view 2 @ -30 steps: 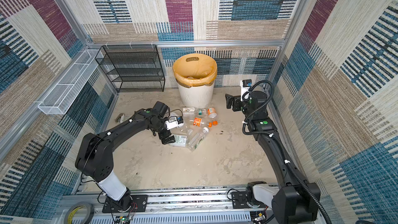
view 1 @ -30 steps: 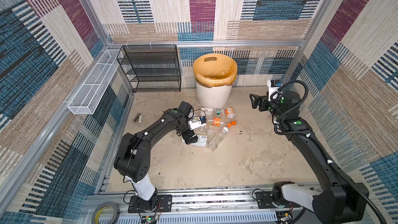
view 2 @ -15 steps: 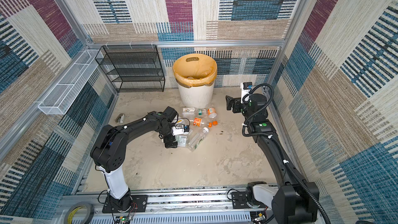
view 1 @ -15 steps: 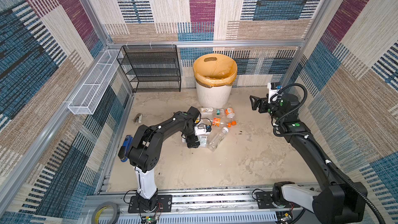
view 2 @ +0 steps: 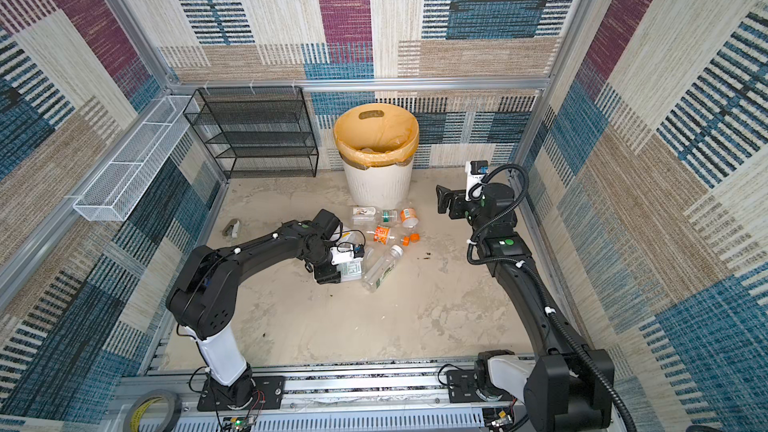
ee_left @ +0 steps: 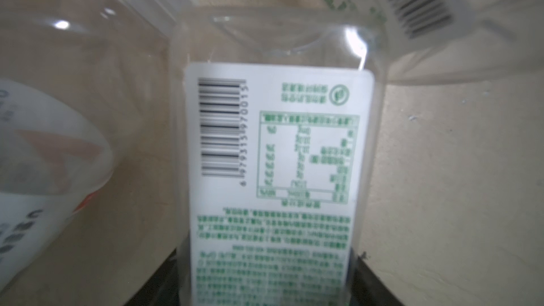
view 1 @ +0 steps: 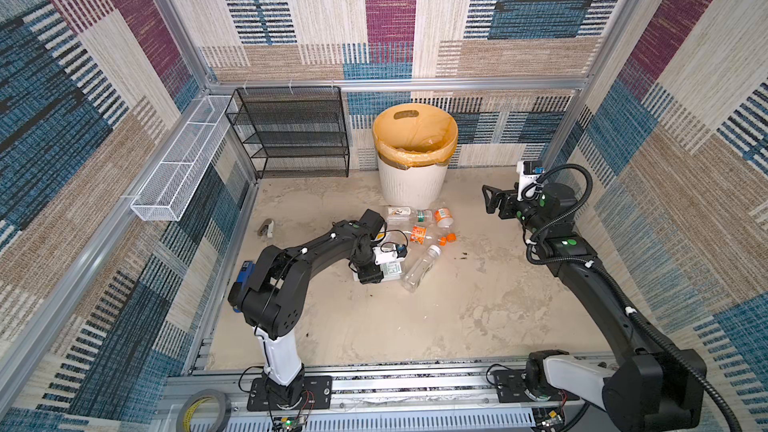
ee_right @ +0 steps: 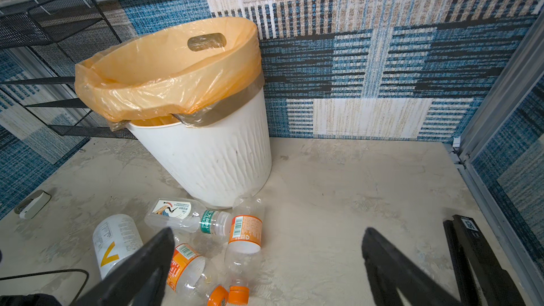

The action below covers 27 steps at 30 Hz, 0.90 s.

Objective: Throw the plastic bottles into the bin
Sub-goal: 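Close the left gripper on the green-labelled clear bottle while the right arm withdraws, then lift the green-labelled bottle with the left gripper and carry it over the bin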

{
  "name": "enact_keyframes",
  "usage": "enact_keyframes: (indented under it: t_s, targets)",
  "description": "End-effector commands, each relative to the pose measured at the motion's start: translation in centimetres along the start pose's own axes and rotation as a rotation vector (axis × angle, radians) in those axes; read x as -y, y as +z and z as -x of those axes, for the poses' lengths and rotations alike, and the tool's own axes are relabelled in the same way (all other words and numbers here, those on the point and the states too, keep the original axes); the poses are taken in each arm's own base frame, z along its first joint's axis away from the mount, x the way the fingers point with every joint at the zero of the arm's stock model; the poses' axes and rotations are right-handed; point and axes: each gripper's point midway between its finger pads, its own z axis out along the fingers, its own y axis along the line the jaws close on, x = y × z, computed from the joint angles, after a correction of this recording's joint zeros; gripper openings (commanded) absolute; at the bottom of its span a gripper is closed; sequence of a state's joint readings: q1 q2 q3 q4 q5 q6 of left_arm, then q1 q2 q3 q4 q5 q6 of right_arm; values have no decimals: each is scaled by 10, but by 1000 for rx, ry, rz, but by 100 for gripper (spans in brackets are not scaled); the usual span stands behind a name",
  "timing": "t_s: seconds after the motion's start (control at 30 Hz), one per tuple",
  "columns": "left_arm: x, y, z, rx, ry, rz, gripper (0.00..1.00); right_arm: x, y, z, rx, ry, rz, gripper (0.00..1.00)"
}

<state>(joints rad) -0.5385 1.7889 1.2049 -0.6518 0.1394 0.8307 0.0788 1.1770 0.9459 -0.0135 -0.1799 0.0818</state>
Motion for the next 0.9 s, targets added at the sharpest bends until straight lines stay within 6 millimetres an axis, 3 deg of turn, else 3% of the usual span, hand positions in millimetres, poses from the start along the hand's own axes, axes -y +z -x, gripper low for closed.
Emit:
enact_keyframes:
  t_s: [0.0,0.2,0.33,0.53,0.7,0.8,0.87]
  targets:
    - [1,-19,9,78,-54,35,66,-1,5,4,27,11,11,100]
    - [9,-76,21,277,-132,160,66,-3,17,-3,8,39,38,99]
    - [-2,-137,40,517,-169,354,67,-7,22,1,24,58,71,99]
    - [-16,-246,64,946,-223,642,63,-10,32,-4,-3,93,96,97]
    - [-4,-353,76,1419,-173,852,63,-12,37,-12,-24,121,116,96]
    - [1,-404,83,1613,-118,924,60,-13,36,-12,-25,131,119,96]
    - [-4,-432,99,1706,-86,918,61,-13,35,-12,-19,140,120,95]
